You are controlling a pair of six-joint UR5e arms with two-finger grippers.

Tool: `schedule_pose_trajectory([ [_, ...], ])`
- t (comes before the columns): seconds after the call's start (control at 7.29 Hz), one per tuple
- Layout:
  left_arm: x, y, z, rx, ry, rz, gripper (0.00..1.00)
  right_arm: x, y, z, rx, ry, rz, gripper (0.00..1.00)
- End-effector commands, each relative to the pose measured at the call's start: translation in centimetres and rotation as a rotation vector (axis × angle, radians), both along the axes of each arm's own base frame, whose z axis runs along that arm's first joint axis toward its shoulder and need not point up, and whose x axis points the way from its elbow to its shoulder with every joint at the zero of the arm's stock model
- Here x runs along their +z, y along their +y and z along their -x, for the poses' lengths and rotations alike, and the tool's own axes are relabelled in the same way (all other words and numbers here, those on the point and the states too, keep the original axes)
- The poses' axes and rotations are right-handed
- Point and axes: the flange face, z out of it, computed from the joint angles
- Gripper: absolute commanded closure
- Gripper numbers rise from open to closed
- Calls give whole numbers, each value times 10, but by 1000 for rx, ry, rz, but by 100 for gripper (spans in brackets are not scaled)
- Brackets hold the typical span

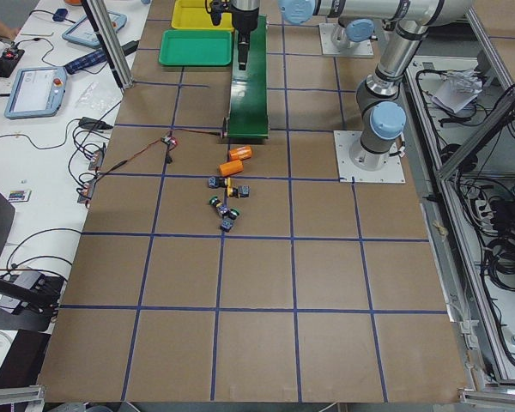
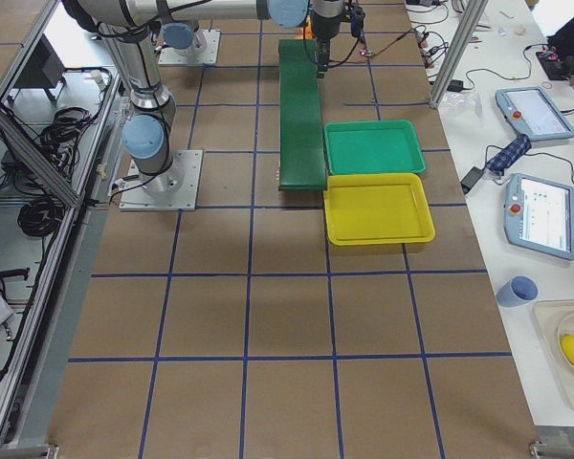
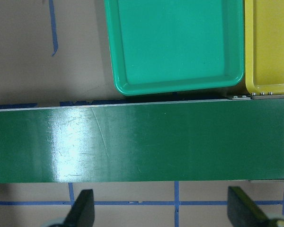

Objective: Sort buttons by color to trays
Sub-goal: 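Move the left gripper down toward the orange cylinders beside the belt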

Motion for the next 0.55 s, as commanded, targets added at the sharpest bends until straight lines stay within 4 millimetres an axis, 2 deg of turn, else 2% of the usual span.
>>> schedule_pose_trajectory([
  [0.0,-40,-13,-10,-16,-6,-9,0,0,0,1,-1,0,0,0],
  [0.14,-58,-34,-38,27,23,-33,0,0,0,1,-3,0,0,0],
  [0.27,-63,-47,-55,52,1,-38,0,0,0,1,-3,0,0,0],
  [0.41,-74,-44,-22,0,10,-67,0,0,0,1,-1,0,0,0],
])
